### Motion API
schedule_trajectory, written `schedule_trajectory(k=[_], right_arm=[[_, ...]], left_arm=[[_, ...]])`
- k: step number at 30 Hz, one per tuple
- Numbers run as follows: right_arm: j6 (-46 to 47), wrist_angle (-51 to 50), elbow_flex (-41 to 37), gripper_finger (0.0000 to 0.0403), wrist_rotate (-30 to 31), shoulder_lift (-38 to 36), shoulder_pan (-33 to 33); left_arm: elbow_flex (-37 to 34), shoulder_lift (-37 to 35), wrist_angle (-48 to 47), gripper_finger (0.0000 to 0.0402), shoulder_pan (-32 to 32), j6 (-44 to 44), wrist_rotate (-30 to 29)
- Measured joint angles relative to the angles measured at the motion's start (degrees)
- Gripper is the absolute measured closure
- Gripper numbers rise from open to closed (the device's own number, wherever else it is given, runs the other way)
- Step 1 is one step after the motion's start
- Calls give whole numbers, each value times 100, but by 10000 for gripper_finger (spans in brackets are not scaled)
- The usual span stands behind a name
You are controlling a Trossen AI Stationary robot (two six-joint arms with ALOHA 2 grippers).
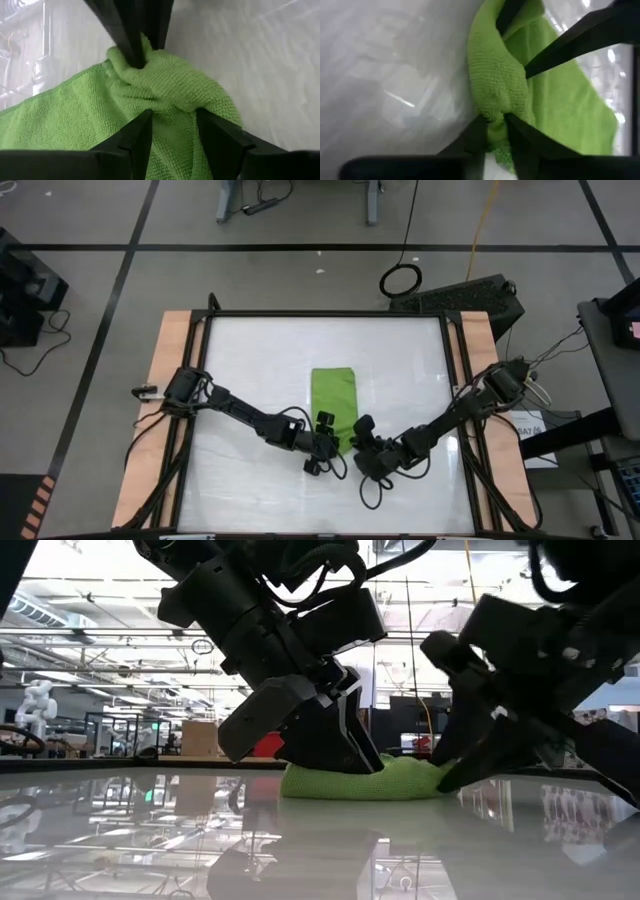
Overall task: Roll towel
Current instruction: Roll the green microfiber cloth
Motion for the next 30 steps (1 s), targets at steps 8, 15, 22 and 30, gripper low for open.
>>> schedule_trajectory(k=[8,15,22,30], right_arm=[[858,-23,7,397,-1375,-122,-231],[1360,-259,-10,401,-2888,-575,-602],[1545,-369,-11,402,-3530,-686,-871],[1626,-366,-11,402,-3676,-691,-922]], left_arm=[[-9,-339,-927,234,-17,-11,-686],[-50,-740,-1293,234,7,-34,-903],[-39,-1276,-1484,233,-98,-104,-815],[-28,-1131,-1491,233,-451,-187,14]])
